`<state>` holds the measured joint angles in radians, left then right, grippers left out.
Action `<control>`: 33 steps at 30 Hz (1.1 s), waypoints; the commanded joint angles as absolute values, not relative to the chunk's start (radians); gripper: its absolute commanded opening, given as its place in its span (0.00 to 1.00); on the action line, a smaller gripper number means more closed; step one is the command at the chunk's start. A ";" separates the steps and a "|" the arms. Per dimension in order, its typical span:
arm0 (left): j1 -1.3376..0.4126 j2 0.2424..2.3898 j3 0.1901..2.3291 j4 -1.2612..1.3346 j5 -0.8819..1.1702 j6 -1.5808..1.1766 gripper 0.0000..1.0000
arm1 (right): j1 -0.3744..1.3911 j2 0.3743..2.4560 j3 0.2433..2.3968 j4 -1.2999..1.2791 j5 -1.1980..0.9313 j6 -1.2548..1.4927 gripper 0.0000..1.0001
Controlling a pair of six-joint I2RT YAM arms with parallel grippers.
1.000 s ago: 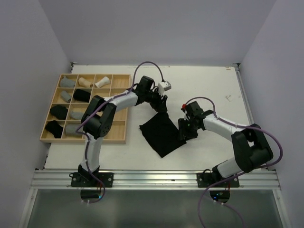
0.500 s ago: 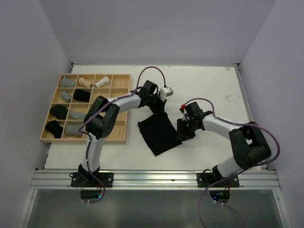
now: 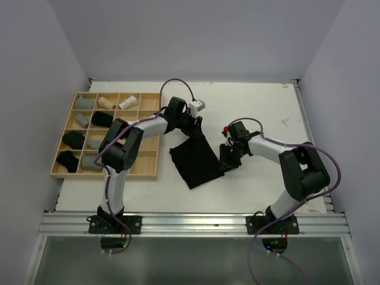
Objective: Roll the underwear
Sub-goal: Fold the underwear
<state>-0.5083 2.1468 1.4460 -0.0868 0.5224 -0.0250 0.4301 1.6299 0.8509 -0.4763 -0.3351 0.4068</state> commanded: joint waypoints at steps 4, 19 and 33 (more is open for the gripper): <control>-0.463 1.860 1.342 0.114 0.604 0.055 0.64 | 0.310 1.752 1.027 -0.549 -0.095 0.261 0.30; -0.337 1.557 1.127 -0.097 0.791 0.248 1.00 | 0.330 1.625 1.178 -0.302 -0.437 0.484 0.34; -0.339 1.535 0.973 -0.041 0.830 0.436 0.79 | 0.440 1.868 0.638 0.478 -0.623 0.972 0.30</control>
<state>-0.3389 1.5627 0.9833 -0.0753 0.8036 0.3645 0.4400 1.7813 0.6991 0.2680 -0.5987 0.8562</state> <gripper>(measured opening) 0.798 0.302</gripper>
